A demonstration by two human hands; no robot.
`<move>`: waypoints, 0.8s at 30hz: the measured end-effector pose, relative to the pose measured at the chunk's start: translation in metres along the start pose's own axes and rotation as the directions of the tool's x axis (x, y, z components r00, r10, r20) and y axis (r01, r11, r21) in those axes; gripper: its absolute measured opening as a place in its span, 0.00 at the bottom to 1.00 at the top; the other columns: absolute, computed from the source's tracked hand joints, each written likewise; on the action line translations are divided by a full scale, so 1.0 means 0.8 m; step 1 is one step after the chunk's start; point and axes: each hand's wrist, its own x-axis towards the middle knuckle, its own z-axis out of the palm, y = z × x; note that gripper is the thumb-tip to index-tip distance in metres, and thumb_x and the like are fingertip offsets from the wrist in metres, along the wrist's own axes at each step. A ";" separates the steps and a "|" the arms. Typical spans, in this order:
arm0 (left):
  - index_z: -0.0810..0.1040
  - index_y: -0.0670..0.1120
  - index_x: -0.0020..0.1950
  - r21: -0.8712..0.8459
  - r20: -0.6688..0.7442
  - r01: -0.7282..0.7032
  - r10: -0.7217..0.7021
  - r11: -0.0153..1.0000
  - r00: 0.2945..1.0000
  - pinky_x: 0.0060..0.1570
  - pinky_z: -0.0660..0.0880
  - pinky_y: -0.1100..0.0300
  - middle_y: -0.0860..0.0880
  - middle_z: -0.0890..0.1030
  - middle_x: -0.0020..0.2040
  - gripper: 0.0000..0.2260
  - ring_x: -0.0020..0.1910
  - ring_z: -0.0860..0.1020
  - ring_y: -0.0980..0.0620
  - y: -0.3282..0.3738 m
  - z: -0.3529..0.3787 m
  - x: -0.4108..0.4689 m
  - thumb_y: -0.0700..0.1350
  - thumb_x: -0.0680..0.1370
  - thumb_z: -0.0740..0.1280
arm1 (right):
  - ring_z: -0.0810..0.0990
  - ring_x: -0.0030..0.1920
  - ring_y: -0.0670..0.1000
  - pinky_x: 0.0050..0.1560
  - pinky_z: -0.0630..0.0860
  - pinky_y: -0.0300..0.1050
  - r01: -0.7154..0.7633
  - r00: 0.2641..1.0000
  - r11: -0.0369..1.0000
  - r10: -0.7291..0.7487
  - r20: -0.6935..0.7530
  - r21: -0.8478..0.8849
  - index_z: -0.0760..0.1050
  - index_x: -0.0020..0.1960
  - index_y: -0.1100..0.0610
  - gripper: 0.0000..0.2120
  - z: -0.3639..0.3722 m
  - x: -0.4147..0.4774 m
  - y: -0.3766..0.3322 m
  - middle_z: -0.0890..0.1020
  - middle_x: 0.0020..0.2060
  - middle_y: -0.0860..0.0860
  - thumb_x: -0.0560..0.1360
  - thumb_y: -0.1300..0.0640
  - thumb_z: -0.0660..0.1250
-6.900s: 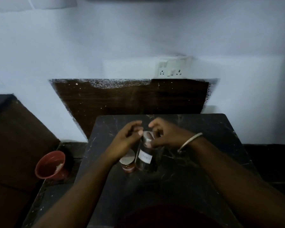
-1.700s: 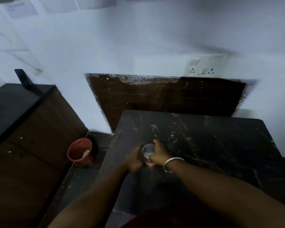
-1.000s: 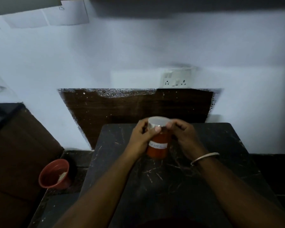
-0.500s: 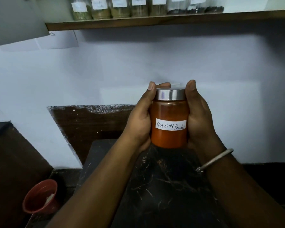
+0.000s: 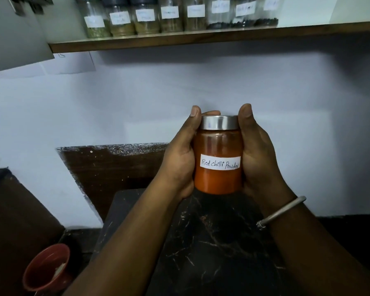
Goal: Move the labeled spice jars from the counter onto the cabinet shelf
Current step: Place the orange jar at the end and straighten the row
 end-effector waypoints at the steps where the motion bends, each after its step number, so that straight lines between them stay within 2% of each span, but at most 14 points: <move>1: 0.73 0.39 0.71 0.020 0.021 -0.010 0.010 1.000 1.000 0.57 0.81 0.41 0.34 0.81 0.63 0.34 0.58 0.82 0.36 0.001 -0.002 0.006 0.64 0.76 0.62 | 0.86 0.54 0.62 0.57 0.83 0.61 0.008 1.000 1.000 -0.008 0.008 -0.005 0.79 0.61 0.64 0.35 -0.011 -0.002 -0.012 0.86 0.52 0.62 0.72 0.34 0.61; 4: 0.76 0.40 0.69 0.066 0.052 -0.003 -0.001 0.998 0.999 0.54 0.81 0.41 0.34 0.82 0.61 0.34 0.55 0.83 0.36 0.013 0.012 0.016 0.64 0.74 0.62 | 0.88 0.50 0.55 0.54 0.85 0.54 0.050 0.999 0.992 -0.047 0.025 -0.119 0.79 0.60 0.60 0.35 -0.014 0.010 -0.026 0.87 0.50 0.57 0.71 0.32 0.57; 7: 0.77 0.41 0.68 0.102 0.068 -0.027 0.020 0.994 0.997 0.53 0.82 0.42 0.37 0.84 0.58 0.30 0.54 0.84 0.38 0.026 0.025 0.030 0.63 0.79 0.60 | 0.87 0.49 0.48 0.53 0.85 0.46 0.111 0.993 0.957 -0.115 0.002 -0.267 0.78 0.59 0.57 0.35 -0.024 0.025 -0.043 0.87 0.50 0.52 0.71 0.31 0.53; 9: 0.78 0.41 0.66 0.098 0.082 -0.052 0.044 0.994 0.996 0.51 0.82 0.45 0.39 0.85 0.55 0.27 0.52 0.85 0.39 0.032 0.032 0.041 0.62 0.81 0.58 | 0.85 0.49 0.42 0.49 0.83 0.37 0.168 0.982 0.932 -0.186 -0.026 -0.322 0.77 0.61 0.56 0.34 -0.027 0.030 -0.054 0.85 0.50 0.49 0.72 0.31 0.52; 11: 0.79 0.41 0.64 0.089 0.094 -0.083 0.075 0.993 0.993 0.50 0.83 0.46 0.39 0.86 0.53 0.26 0.51 0.85 0.40 0.039 0.040 0.052 0.61 0.82 0.57 | 0.82 0.49 0.34 0.44 0.79 0.29 0.235 0.965 0.897 -0.262 -0.020 -0.375 0.74 0.64 0.52 0.31 -0.033 0.035 -0.061 0.82 0.50 0.43 0.76 0.29 0.54; 12: 0.79 0.40 0.65 0.077 0.107 -0.092 0.084 0.993 0.991 0.52 0.82 0.44 0.38 0.85 0.55 0.26 0.52 0.85 0.38 0.042 0.043 0.058 0.61 0.83 0.57 | 0.81 0.48 0.33 0.43 0.78 0.28 0.260 0.958 0.879 -0.288 -0.011 -0.400 0.71 0.66 0.50 0.29 -0.036 0.037 -0.064 0.80 0.50 0.41 0.76 0.29 0.58; 15: 0.77 0.39 0.68 0.067 0.128 -0.117 0.107 0.991 0.986 0.59 0.79 0.38 0.33 0.82 0.61 0.29 0.60 0.82 0.32 0.054 0.057 0.074 0.62 0.82 0.58 | 0.80 0.49 0.36 0.42 0.78 0.32 0.307 0.937 0.764 -0.348 0.039 -0.568 0.62 0.74 0.43 0.40 -0.048 0.043 -0.074 0.77 0.53 0.40 0.67 0.28 0.65; 18: 0.78 0.37 0.67 0.042 0.168 -0.161 0.152 0.986 0.974 0.58 0.79 0.38 0.34 0.83 0.58 0.29 0.55 0.83 0.35 0.067 0.072 0.091 0.61 0.83 0.57 | 0.81 0.55 0.42 0.50 0.81 0.42 0.368 0.908 0.658 -0.407 0.101 -0.657 0.54 0.78 0.39 0.47 -0.052 0.049 -0.084 0.76 0.63 0.44 0.65 0.30 0.71; 20: 0.78 0.38 0.67 0.052 0.190 -0.208 0.195 0.977 0.962 0.56 0.80 0.39 0.34 0.83 0.59 0.27 0.55 0.83 0.36 0.079 0.083 0.106 0.59 0.84 0.58 | 0.81 0.58 0.46 0.55 0.82 0.48 0.389 0.895 0.634 -0.432 0.111 -0.668 0.53 0.78 0.38 0.47 -0.054 0.060 -0.095 0.76 0.66 0.44 0.67 0.33 0.74; 22: 0.78 0.38 0.68 0.084 0.223 -0.252 0.228 0.964 0.948 0.56 0.81 0.39 0.34 0.82 0.61 0.25 0.59 0.83 0.34 0.090 0.092 0.123 0.58 0.84 0.59 | 0.81 0.60 0.47 0.58 0.81 0.48 0.370 0.905 0.647 -0.414 0.100 -0.667 0.52 0.79 0.38 0.48 -0.056 0.076 -0.107 0.76 0.67 0.44 0.67 0.35 0.76; 24: 0.77 0.38 0.68 0.119 0.255 -0.292 0.255 0.949 0.932 0.57 0.81 0.39 0.34 0.82 0.61 0.24 0.60 0.82 0.33 0.104 0.103 0.145 0.57 0.85 0.59 | 0.81 0.59 0.48 0.57 0.81 0.46 0.363 0.906 0.647 -0.413 0.092 -0.671 0.52 0.79 0.39 0.49 -0.059 0.097 -0.123 0.76 0.67 0.44 0.67 0.36 0.77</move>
